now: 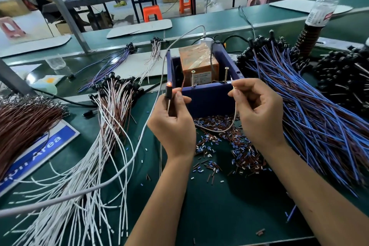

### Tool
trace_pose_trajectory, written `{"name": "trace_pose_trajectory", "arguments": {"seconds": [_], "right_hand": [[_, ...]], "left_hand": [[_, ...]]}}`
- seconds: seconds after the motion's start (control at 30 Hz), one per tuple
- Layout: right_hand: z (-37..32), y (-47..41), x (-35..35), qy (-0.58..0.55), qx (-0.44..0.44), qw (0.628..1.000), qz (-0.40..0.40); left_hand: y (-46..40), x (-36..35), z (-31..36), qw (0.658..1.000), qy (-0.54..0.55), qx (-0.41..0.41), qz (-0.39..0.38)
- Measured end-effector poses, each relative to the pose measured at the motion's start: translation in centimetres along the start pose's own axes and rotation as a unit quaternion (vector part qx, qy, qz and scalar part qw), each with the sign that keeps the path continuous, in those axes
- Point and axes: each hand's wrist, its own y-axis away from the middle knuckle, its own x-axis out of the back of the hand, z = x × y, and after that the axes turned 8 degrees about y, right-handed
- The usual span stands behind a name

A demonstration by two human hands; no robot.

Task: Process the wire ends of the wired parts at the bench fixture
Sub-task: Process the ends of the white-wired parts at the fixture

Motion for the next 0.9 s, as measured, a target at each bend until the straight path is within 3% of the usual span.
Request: {"name": "trace_pose_trajectory", "arguments": {"seconds": [0.2, 0.33, 0.4, 0.57, 0.67, 0.73, 0.8, 0.87, 0.9], "right_hand": [[-0.7, -0.3, 0.7, -0.009, -0.026, 0.999, 0.037], [-1.2, -1.8, 3.9, -0.002, -0.076, 0.991, 0.111], [-1.0, -2.7, 7.5, 0.012, -0.086, 0.984, 0.157], [1.2, -4.5, 20.2, 0.095, -0.158, 0.934, 0.307], [2.6, -4.8, 28.1, 0.210, -0.223, 0.880, 0.364], [2.5, -4.3, 32.0, 0.340, -0.244, 0.836, 0.354], [1.5, -3.7, 34.0, 0.444, -0.176, 0.819, 0.320], [0.2, -3.4, 33.7, 0.455, -0.107, 0.854, 0.230], [-0.6, -3.4, 33.6, 0.435, -0.115, 0.876, 0.176]], "left_hand": [[1.6, -2.6, 2.3, 0.998, 0.064, 0.011, -0.006], [3.8, -8.5, 6.1, 0.989, 0.116, 0.065, -0.064], [5.1, -12.0, 8.0, 0.977, 0.138, 0.100, -0.128], [9.2, -21.4, 11.6, 0.890, 0.109, 0.233, -0.377], [12.0, -25.9, 13.9, 0.835, 0.137, 0.293, -0.446], [13.5, -27.7, 15.7, 0.802, 0.180, 0.329, -0.465], [14.7, -29.1, 17.6, 0.766, 0.238, 0.362, -0.475], [15.2, -29.7, 18.9, 0.755, 0.264, 0.358, -0.482], [15.6, -30.2, 19.6, 0.754, 0.270, 0.351, -0.485]]}}
